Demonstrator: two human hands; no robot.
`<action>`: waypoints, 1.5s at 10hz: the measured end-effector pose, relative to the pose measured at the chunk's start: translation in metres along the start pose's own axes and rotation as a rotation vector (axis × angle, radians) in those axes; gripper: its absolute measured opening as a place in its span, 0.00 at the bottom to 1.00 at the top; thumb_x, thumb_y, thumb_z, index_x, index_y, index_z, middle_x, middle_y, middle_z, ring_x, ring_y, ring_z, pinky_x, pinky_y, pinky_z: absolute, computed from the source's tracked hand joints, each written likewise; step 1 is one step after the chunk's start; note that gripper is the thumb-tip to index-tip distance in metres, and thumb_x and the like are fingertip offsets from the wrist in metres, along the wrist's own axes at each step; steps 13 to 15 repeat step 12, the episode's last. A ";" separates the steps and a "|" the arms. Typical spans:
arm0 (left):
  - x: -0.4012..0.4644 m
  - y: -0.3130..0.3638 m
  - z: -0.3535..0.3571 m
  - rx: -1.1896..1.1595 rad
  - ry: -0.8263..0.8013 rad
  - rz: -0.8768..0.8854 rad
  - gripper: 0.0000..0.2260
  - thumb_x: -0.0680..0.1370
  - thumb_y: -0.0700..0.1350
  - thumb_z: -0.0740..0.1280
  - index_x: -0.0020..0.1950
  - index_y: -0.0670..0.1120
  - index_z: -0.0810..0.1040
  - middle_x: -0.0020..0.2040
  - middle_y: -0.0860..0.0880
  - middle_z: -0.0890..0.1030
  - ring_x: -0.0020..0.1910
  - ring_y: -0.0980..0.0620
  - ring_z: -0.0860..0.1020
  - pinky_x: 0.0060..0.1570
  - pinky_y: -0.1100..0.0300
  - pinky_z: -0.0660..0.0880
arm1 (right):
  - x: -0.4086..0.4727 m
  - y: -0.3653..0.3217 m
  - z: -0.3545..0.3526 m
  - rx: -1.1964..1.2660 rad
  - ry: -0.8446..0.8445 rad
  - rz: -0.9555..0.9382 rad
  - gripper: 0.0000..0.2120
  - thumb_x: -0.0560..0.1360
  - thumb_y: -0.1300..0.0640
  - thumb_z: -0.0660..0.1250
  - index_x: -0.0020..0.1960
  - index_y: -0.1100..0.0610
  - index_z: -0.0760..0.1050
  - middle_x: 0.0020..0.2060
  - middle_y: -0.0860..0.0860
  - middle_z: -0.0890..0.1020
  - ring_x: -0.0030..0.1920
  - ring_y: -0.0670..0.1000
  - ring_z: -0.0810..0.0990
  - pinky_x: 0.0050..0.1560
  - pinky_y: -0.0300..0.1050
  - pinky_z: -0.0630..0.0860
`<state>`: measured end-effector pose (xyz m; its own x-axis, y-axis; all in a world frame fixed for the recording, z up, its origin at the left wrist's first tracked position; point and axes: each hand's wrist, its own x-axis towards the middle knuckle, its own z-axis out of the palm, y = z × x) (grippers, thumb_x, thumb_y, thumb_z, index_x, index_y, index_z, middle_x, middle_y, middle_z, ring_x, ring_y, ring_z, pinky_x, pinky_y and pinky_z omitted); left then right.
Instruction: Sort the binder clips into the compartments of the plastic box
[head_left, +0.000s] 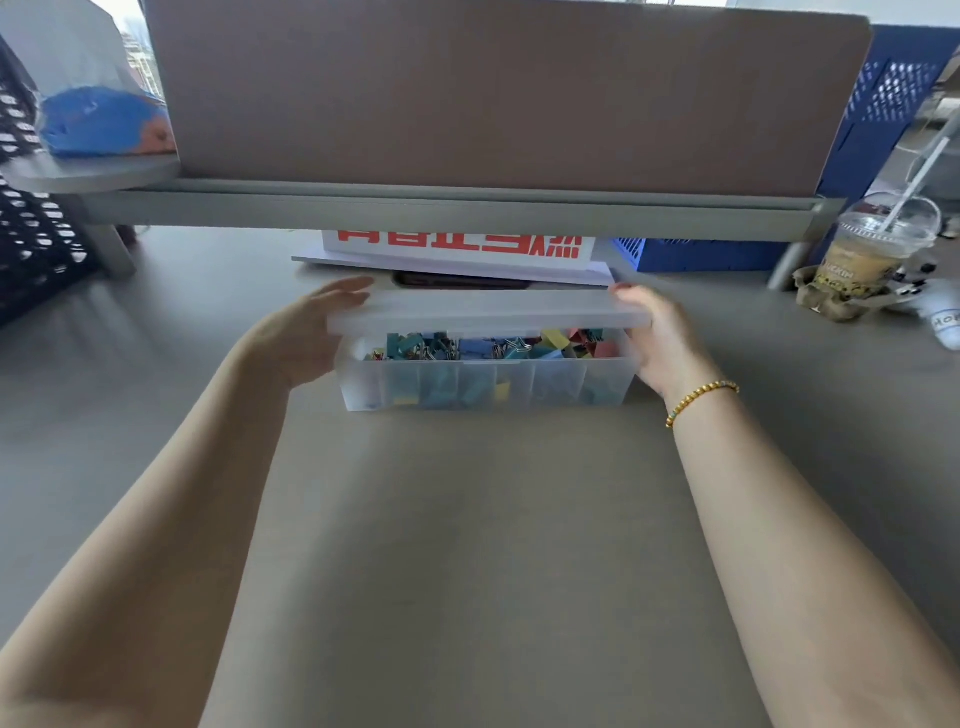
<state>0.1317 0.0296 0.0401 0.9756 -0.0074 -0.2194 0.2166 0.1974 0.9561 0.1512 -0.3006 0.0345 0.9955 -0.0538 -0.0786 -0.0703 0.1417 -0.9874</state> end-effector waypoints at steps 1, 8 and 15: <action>-0.005 -0.005 0.004 0.069 0.075 0.030 0.21 0.78 0.42 0.64 0.71 0.50 0.67 0.57 0.50 0.77 0.45 0.53 0.77 0.47 0.57 0.71 | -0.005 0.005 -0.010 -0.050 -0.091 0.045 0.21 0.78 0.55 0.62 0.70 0.50 0.65 0.58 0.51 0.75 0.56 0.51 0.76 0.49 0.46 0.76; -0.031 -0.065 0.062 1.539 0.569 0.872 0.18 0.79 0.49 0.53 0.55 0.45 0.80 0.55 0.47 0.82 0.57 0.44 0.79 0.56 0.56 0.60 | -0.038 0.049 0.051 -1.329 0.401 -0.909 0.21 0.79 0.49 0.51 0.53 0.57 0.80 0.53 0.52 0.84 0.58 0.54 0.80 0.60 0.50 0.67; -0.041 -0.079 0.066 1.470 0.565 0.813 0.23 0.79 0.52 0.50 0.67 0.41 0.72 0.70 0.40 0.69 0.72 0.40 0.64 0.73 0.47 0.51 | -0.047 0.057 0.042 -1.323 0.334 -0.884 0.24 0.79 0.49 0.48 0.63 0.59 0.74 0.62 0.55 0.77 0.65 0.57 0.73 0.71 0.59 0.59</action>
